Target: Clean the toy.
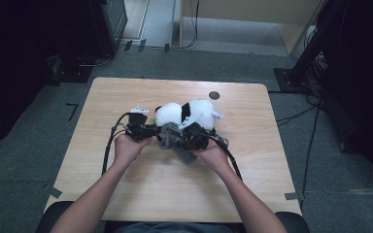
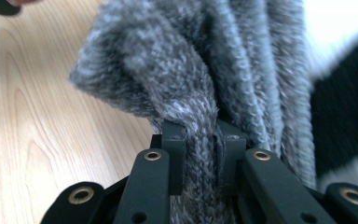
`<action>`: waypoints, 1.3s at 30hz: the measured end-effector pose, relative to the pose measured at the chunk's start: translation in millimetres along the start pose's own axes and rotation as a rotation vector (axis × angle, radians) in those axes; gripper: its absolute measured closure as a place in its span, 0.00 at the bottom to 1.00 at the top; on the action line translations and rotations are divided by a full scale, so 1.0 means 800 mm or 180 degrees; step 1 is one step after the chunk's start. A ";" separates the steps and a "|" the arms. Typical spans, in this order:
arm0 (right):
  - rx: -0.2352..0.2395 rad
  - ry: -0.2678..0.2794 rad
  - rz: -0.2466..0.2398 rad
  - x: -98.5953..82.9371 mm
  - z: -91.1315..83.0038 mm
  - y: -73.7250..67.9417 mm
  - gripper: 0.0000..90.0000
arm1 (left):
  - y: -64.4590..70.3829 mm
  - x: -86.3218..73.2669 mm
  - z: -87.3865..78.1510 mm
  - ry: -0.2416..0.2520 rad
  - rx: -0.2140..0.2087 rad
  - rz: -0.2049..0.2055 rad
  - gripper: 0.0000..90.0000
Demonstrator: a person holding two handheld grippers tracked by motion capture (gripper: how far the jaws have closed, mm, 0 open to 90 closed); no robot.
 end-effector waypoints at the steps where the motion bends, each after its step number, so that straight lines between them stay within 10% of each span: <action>1: 0.0000 -0.0008 0.0022 -0.003 -0.001 0.002 0.87 | 0.000 0.000 0.000 0.0000 -0.0001 0.0000 0.79; 39: -0.0268 0.0188 0.0866 -0.079 -0.129 0.088 0.86 | 0.001 0.003 0.002 0.0002 -0.0022 0.0027 0.80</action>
Point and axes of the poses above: each handheld gripper's, and its own axes: z roughly forward along the jaws, x roughly out of its top, y roughly to its right, the point moved 1 cm from there along z, roughly forward along the jaws, and after that the axes turned 5 degrees about x, right-handed, at the moved point
